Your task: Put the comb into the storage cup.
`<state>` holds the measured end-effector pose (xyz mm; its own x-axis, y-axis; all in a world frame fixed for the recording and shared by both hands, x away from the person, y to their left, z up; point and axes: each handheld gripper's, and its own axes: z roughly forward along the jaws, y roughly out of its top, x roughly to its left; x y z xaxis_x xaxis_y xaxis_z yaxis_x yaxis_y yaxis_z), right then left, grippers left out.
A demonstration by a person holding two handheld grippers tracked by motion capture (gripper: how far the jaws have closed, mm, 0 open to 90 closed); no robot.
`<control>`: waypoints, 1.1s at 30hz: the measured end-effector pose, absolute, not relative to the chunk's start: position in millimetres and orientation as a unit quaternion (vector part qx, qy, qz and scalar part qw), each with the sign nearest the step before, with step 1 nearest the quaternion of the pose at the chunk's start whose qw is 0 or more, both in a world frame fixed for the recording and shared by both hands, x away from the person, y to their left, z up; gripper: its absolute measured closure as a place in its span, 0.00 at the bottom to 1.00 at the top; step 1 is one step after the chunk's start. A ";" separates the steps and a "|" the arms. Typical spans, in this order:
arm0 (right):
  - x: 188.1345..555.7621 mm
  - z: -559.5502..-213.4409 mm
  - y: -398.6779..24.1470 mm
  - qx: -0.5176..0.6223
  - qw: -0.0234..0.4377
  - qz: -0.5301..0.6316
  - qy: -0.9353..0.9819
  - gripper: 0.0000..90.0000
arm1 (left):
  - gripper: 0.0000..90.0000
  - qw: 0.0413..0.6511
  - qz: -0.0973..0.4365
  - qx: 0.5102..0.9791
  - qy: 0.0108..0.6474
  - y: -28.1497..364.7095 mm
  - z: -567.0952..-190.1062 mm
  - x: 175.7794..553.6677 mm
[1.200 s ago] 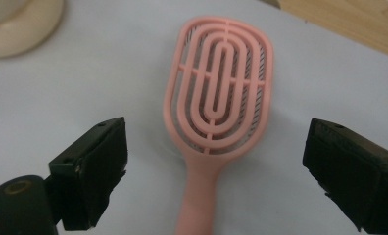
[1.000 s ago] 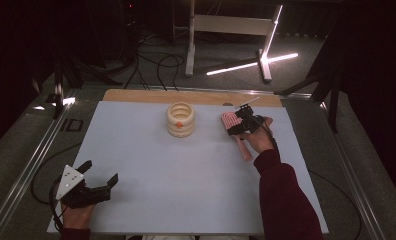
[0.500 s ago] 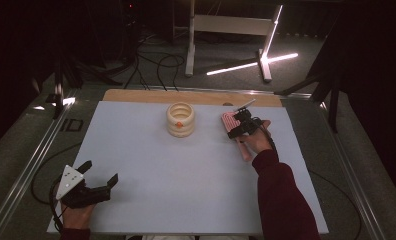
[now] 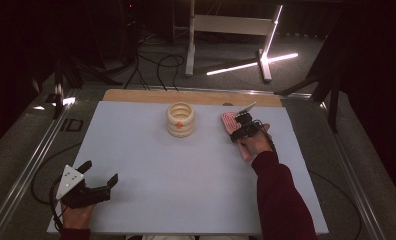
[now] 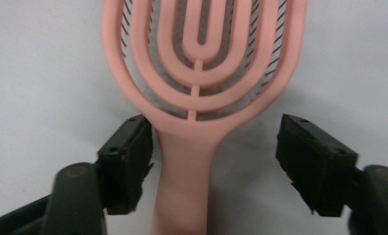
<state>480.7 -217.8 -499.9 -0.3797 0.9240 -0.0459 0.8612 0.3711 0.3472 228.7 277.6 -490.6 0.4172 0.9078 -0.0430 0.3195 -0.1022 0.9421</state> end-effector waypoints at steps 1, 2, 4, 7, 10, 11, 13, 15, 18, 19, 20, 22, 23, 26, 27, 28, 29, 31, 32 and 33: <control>480.8 -500.4 -217.7 0.545 0.115 0.135 0.820 0.37 | 0.00 0.496 0.297 0.680 0.451 277.6 -490.7 228.7; 480.7 -500.6 -217.6 0.545 0.115 0.136 0.819 0.40 | 0.00 0.495 0.297 0.681 0.451 277.6 -490.7 228.8; 480.6 -501.0 -217.3 0.547 0.112 0.136 0.818 0.44 | 0.00 0.495 0.297 0.680 0.452 277.7 -490.7 228.7; 480.5 -500.9 -217.1 0.548 0.111 0.138 0.818 0.45 | 0.00 0.495 0.297 0.680 0.452 277.9 -490.7 228.8; 479.1 -499.6 -213.3 0.544 0.105 0.138 0.821 0.57 | 0.00 0.495 0.297 0.680 0.452 277.5 -490.8 228.7; 478.7 -499.5 -212.7 0.545 0.104 0.138 0.821 0.59 | 0.00 0.495 0.297 0.681 0.451 277.6 -490.8 228.9; 478.3 -498.9 -211.8 0.545 0.103 0.135 0.821 0.62 | 0.00 0.495 0.297 0.681 0.451 277.5 -490.8 228.9; 477.7 -498.5 -210.5 0.541 0.101 0.134 0.824 0.66 | 0.00 0.495 0.297 0.680 0.452 277.5 -490.8 228.8; 477.1 -498.0 -210.2 0.539 0.100 0.131 0.826 0.69 | 0.00 0.495 0.296 0.681 0.452 277.5 -490.9 228.9; 477.1 -497.9 -210.4 0.538 0.099 0.131 0.827 0.70 | 0.00 0.495 0.296 0.681 0.452 277.4 -491.0 229.0; 477.0 -497.8 -210.6 0.538 0.097 0.131 0.827 0.71 | 0.00 0.495 0.296 0.681 0.452 277.3 -491.1 229.0; 476.9 -498.0 -211.0 0.537 0.097 0.133 0.827 0.72 | 0.00 0.494 0.296 0.682 0.452 277.2 -491.1 229.1; 476.8 -497.9 -211.3 0.537 0.096 0.133 0.827 0.73 | 0.00 0.494 0.296 0.682 0.452 277.1 -491.2 229.3; 476.8 -497.5 -212.0 0.538 0.090 0.134 0.827 0.74 | 0.00 0.493 0.296 0.681 0.453 277.3 -491.2 229.2; 476.9 -497.3 -212.4 0.538 0.088 0.134 0.827 0.75 | 0.00 0.493 0.296 0.681 0.453 277.4 -491.2 229.3; 476.9 -497.2 -212.7 0.538 0.086 0.133 0.828 0.75 | 0.00 0.494 0.296 0.680 0.454 277.5 -491.3 229.2; 476.6 -497.1 -213.0 0.537 0.085 0.133 0.828 0.75 | 0.00 0.494 0.296 0.680 0.454 277.6 -491.3 229.3; 476.3 -497.0 -213.4 0.536 0.084 0.132 0.829 0.76 | 0.00 0.493 0.296 0.681 0.454 277.5 -491.3 229.4; 475.9 -497.0 -213.7 0.535 0.084 0.132 0.830 0.76 | 0.00 0.493 0.296 0.681 0.453 277.4 -491.4 229.5; 475.6 -497.1 -213.8 0.534 0.084 0.133 0.830 0.76 | 0.00 0.493 0.296 0.681 0.453 277.4 -491.4 229.5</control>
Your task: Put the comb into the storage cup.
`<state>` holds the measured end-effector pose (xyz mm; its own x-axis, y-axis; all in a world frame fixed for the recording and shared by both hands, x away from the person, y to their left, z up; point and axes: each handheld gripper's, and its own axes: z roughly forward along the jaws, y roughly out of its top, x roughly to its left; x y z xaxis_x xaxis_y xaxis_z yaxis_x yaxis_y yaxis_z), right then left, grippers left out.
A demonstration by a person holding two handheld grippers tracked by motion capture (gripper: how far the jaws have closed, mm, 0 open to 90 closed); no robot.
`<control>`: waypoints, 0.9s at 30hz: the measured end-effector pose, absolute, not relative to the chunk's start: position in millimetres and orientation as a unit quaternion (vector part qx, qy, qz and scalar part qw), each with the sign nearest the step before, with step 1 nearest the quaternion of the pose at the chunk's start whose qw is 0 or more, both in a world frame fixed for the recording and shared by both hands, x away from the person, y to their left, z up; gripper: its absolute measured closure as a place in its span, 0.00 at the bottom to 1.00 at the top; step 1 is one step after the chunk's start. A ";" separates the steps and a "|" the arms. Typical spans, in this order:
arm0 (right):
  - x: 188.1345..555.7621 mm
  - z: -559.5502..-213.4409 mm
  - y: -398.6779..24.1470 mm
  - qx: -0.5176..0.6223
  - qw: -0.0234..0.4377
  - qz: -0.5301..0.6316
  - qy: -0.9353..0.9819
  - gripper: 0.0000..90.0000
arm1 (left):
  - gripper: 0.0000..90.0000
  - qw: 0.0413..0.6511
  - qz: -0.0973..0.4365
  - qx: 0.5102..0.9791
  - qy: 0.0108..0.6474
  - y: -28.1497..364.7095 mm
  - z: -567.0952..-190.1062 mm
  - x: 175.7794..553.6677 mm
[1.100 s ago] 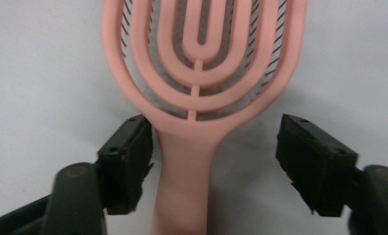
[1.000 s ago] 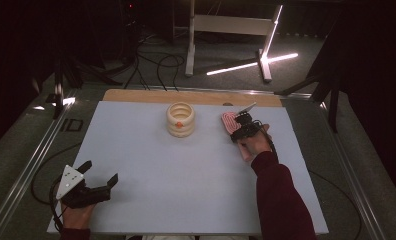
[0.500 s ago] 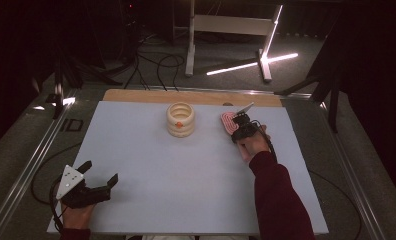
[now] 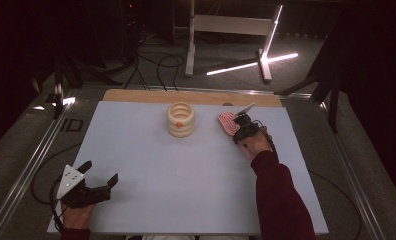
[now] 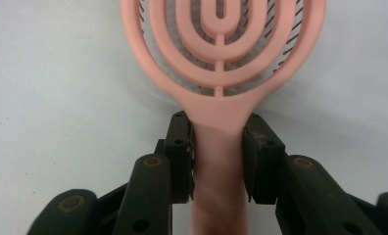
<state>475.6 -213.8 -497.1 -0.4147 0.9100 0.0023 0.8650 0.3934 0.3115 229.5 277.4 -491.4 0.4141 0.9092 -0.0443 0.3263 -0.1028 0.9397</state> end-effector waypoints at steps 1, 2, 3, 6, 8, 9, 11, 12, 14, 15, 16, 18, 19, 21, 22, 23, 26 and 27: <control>475.6 -497.0 -214.0 0.534 0.085 0.133 0.831 0.77 | 0.00 0.493 0.296 0.681 0.454 277.3 -491.5 229.6; 475.3 -497.0 -214.0 0.532 0.086 0.133 0.832 0.77 | 0.00 0.493 0.296 0.681 0.454 277.4 -491.5 229.6; 474.8 -496.9 -213.8 0.531 0.087 0.133 0.832 0.77 | 0.00 0.493 0.296 0.681 0.454 277.5 -491.5 229.6; 473.3 -497.5 -215.8 0.530 0.089 0.140 0.832 0.78 | 0.00 0.492 0.295 0.681 0.455 278.4 -491.4 229.5; 472.6 -497.5 -217.6 0.530 0.089 0.145 0.831 0.78 | 0.00 0.492 0.296 0.680 0.456 278.6 -491.6 229.6; 472.5 -497.7 -218.5 0.529 0.089 0.147 0.831 0.78 | 0.00 0.492 0.296 0.680 0.456 278.5 -491.6 229.6; 471.5 -497.8 -220.3 0.530 0.090 0.152 0.829 0.78 | 0.00 0.492 0.295 0.681 0.456 278.4 -491.7 229.7; 471.0 -498.1 -220.7 0.530 0.092 0.154 0.829 0.78 | 0.00 0.491 0.295 0.681 0.456 278.3 -491.7 229.7; 469.8 -497.8 -221.5 0.528 0.095 0.155 0.829 0.78 | 0.00 0.491 0.296 0.681 0.456 278.3 -491.7 229.7; 469.1 -497.8 -222.0 0.529 0.097 0.155 0.829 0.78 | 0.00 0.491 0.296 0.681 0.456 278.3 -491.7 229.8; 468.6 -498.1 -223.3 0.528 0.099 0.156 0.829 0.78 | 0.00 0.490 0.295 0.681 0.457 278.4 -491.8 229.9; 466.9 -498.3 -225.7 0.529 0.099 0.160 0.827 0.78 | 0.00 0.488 0.295 0.682 0.458 278.4 -491.9 230.0; 466.3 -498.4 -226.4 0.529 0.101 0.161 0.827 0.78 | 0.00 0.488 0.294 0.682 0.458 278.3 -492.0 230.1; 465.8 -498.5 -227.7 0.529 0.100 0.163 0.827 0.78 | 0.00 0.487 0.295 0.682 0.460 277.9 -492.2 230.4; 464.3 -498.1 -229.1 0.528 0.102 0.164 0.827 0.78 | 0.00 0.486 0.295 0.682 0.460 277.9 -492.3 230.6; 463.5 -497.5 -229.2 0.529 0.104 0.165 0.826 0.78 | 0.00 0.485 0.294 0.682 0.461 277.8 -492.4 230.6; 462.0 -496.2 -229.4 0.528 0.109 0.167 0.826 0.78 | 0.00 0.484 0.294 0.682 0.462 277.9 -492.5 230.8; 462.0 -496.2 -229.4 0.528 0.109 0.167 0.826 0.78 | 0.00 0.484 0.294 0.682 0.462 277.9 -492.5 230.8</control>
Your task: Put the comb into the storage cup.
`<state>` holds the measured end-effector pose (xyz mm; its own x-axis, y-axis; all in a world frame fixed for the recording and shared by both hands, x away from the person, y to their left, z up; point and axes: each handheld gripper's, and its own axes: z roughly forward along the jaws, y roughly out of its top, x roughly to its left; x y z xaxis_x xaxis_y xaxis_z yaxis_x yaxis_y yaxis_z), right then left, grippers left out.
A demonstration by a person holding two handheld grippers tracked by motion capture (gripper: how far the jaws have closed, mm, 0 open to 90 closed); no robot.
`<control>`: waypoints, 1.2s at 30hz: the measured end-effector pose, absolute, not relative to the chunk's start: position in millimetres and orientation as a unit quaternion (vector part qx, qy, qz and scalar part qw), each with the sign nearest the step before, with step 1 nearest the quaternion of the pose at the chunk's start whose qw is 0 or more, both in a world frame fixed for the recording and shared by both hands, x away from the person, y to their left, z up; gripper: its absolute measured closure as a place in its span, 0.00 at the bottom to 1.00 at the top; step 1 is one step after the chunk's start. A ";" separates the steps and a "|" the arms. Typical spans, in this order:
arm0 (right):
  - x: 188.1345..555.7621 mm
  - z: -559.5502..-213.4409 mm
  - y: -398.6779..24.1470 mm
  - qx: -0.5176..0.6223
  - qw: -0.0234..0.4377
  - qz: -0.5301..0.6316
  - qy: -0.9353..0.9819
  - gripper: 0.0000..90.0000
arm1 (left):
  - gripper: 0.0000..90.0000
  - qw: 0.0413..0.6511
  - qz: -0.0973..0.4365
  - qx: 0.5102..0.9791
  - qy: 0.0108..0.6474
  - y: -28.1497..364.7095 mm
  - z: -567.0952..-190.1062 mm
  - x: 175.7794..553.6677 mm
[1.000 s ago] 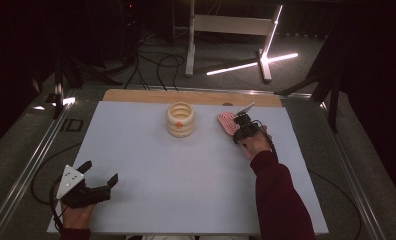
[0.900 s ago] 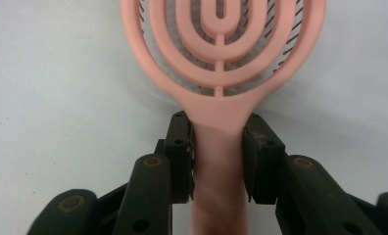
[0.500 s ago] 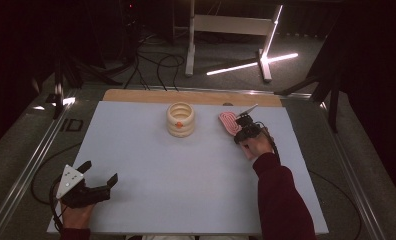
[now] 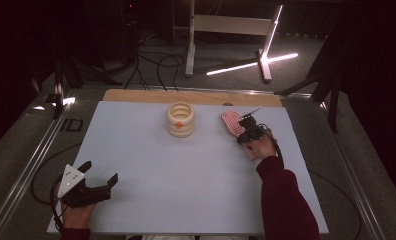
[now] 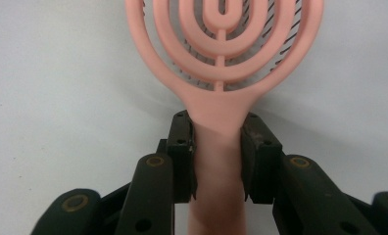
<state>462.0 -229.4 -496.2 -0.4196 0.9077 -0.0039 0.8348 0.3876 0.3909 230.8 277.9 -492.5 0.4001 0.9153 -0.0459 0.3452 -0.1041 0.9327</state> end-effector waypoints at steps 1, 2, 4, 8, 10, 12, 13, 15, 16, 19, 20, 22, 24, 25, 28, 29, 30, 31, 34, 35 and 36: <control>459.9 -493.8 -229.1 0.523 0.113 0.172 0.827 0.78 | 0.00 0.484 0.294 0.682 0.462 277.9 -492.5 230.8; 458.2 -491.3 -228.4 0.517 0.119 0.174 0.830 0.78 | 0.00 0.483 0.294 0.683 0.462 278.0 -492.4 230.8; 457.4 -490.2 -227.9 0.515 0.122 0.177 0.830 0.78 | 0.00 0.483 0.295 0.683 0.463 278.0 -492.5 230.8; 453.7 -483.6 -226.7 0.505 0.128 0.186 0.833 0.78 | 0.00 0.482 0.292 0.683 0.464 278.1 -492.8 231.1; 450.8 -478.9 -225.5 0.499 0.134 0.191 0.834 0.78 | 0.00 0.482 0.291 0.684 0.465 277.9 -492.8 231.3; 449.7 -477.3 -225.0 0.498 0.134 0.192 0.835 0.78 | 0.00 0.479 0.291 0.685 0.466 277.6 -493.1 231.6; 448.3 -475.5 -224.6 0.492 0.139 0.194 0.837 0.78 | 0.00 0.478 0.291 0.685 0.467 277.6 -493.2 231.8; 446.8 -473.1 -223.9 0.488 0.142 0.194 0.839 0.78 | 0.00 0.477 0.289 0.685 0.468 277.3 -493.6 232.2; 446.0 -472.1 -223.3 0.486 0.145 0.195 0.839 0.78 | 0.00 0.477 0.288 0.686 0.469 277.1 -493.7 232.3; 443.2 -468.8 -221.1 0.481 0.148 0.200 0.840 0.78 | 0.00 0.476 0.287 0.687 0.468 276.9 -493.9 232.5; 442.2 -467.8 -220.2 0.480 0.149 0.201 0.841 0.78 | 0.00 0.477 0.287 0.687 0.468 276.8 -494.0 232.6; 440.5 -465.7 -218.7 0.475 0.152 0.205 0.842 0.78 | 0.00 0.476 0.286 0.687 0.468 276.7 -494.0 232.6; 439.0 -463.4 -217.3 0.472 0.153 0.207 0.843 0.78 | 0.00 0.476 0.286 0.687 0.468 276.7 -494.0 232.7; 437.8 -461.8 -216.3 0.471 0.154 0.209 0.843 0.78 | 0.00 0.476 0.286 0.688 0.468 276.8 -494.0 232.7; 434.9 -458.1 -215.1 0.466 0.156 0.218 0.843 0.78 | 0.00 0.477 0.285 0.687 0.468 277.0 -494.1 232.7; 433.8 -456.7 -214.7 0.465 0.157 0.220 0.843 0.78 | 0.00 0.476 0.285 0.688 0.468 276.9 -494.1 232.8; 432.6 -455.1 -214.2 0.463 0.159 0.224 0.843 0.78 | 0.00 0.476 0.284 0.688 0.468 276.8 -494.1 232.8; 431.6 -453.8 -213.7 0.463 0.159 0.227 0.842 0.78 | 0.00 0.475 0.284 0.689 0.468 276.6 -494.2 232.9; 429.0 -450.3 -211.6 0.458 0.164 0.232 0.842 0.78 | 0.00 0.475 0.282 0.690 0.469 275.7 -494.5 233.2; 428.1 -449.1 -210.7 0.457 0.165 0.234 0.842 0.78 | 0.00 0.475 0.282 0.690 0.469 275.5 -494.6 233.3; 428.1 -449.1 -210.7 0.457 0.165 0.234 0.842 0.78 | 0.00 0.475 0.282 0.690 0.469 275.5 -494.6 233.3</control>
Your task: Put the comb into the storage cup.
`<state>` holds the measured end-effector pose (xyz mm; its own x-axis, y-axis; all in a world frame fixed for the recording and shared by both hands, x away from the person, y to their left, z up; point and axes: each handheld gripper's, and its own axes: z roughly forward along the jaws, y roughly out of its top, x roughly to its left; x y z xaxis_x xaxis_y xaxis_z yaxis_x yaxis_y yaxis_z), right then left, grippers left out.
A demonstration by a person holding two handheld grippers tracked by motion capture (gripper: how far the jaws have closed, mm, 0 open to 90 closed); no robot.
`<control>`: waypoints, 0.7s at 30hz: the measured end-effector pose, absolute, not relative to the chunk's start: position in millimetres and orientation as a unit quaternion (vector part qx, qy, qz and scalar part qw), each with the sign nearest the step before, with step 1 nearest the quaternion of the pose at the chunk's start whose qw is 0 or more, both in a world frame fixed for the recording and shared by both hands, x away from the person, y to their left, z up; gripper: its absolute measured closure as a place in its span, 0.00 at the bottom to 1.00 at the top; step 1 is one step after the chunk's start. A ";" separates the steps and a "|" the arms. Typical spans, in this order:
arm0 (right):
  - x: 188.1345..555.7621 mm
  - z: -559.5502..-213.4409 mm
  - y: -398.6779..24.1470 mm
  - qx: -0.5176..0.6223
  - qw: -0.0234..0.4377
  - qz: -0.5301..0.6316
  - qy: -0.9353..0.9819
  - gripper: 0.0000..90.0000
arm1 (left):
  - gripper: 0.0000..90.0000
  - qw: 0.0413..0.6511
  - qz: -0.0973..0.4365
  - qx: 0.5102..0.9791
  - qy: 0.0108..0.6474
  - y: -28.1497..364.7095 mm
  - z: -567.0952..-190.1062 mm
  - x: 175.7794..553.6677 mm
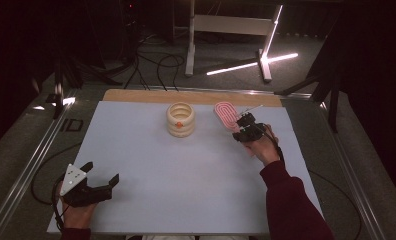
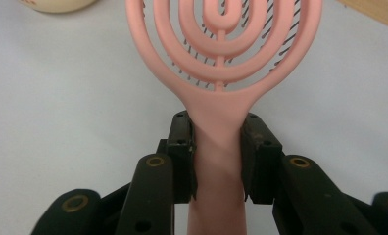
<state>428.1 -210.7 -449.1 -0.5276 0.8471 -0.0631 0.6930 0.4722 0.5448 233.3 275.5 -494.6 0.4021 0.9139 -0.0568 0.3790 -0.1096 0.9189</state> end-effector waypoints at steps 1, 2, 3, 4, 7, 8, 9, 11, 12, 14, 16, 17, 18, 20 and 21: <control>427.5 -448.2 -210.0 0.456 0.165 0.236 0.842 0.78 | 0.00 0.475 0.281 0.691 0.468 275.3 -494.6 233.5; 425.4 -444.8 -208.3 0.452 0.168 0.243 0.842 0.78 | 0.00 0.475 0.280 0.691 0.468 275.3 -494.7 233.6; 424.6 -443.4 -207.4 0.452 0.169 0.246 0.840 0.78 | 0.00 0.475 0.280 0.691 0.468 275.3 -494.8 233.7; 423.9 -442.2 -207.1 0.451 0.170 0.248 0.841 0.78 | 0.00 0.474 0.280 0.691 0.468 275.4 -494.8 233.7; 420.7 -436.8 -205.3 0.446 0.173 0.258 0.840 0.78 | 0.00 0.474 0.279 0.691 0.468 275.3 -494.9 233.8; 419.9 -435.7 -204.8 0.444 0.175 0.260 0.839 0.78 | 0.00 0.473 0.279 0.692 0.468 275.3 -495.0 233.9; 418.6 -433.5 -204.1 0.441 0.176 0.264 0.840 0.78 | 0.00 0.473 0.279 0.692 0.468 275.2 -495.0 233.9; 416.7 -430.9 -203.1 0.436 0.178 0.269 0.840 0.78 | 0.00 0.472 0.278 0.693 0.468 274.8 -495.2 234.2; 415.5 -429.6 -202.3 0.433 0.180 0.270 0.841 0.78 | 0.00 0.472 0.278 0.693 0.469 274.5 -495.4 234.3; 413.2 -427.7 -200.0 0.428 0.181 0.273 0.842 0.78 | 0.00 0.471 0.277 0.694 0.469 274.2 -495.4 234.4; 410.6 -425.2 -197.4 0.422 0.181 0.277 0.844 0.78 | 0.00 0.470 0.278 0.694 0.469 274.2 -495.5 234.5; 409.8 -424.4 -196.7 0.420 0.181 0.278 0.845 0.78 | 0.00 0.470 0.278 0.694 0.470 274.2 -495.6 234.7; 408.6 -423.3 -195.4 0.417 0.182 0.281 0.845 0.78 | 0.00 0.470 0.277 0.694 0.470 274.2 -495.7 234.9; 406.4 -421.2 -192.6 0.411 0.183 0.285 0.846 0.78 | 0.00 0.469 0.276 0.695 0.470 274.1 -495.9 235.1; 405.1 -420.2 -190.7 0.407 0.184 0.288 0.847 0.78 | 0.00 0.469 0.276 0.695 0.470 274.1 -495.9 235.2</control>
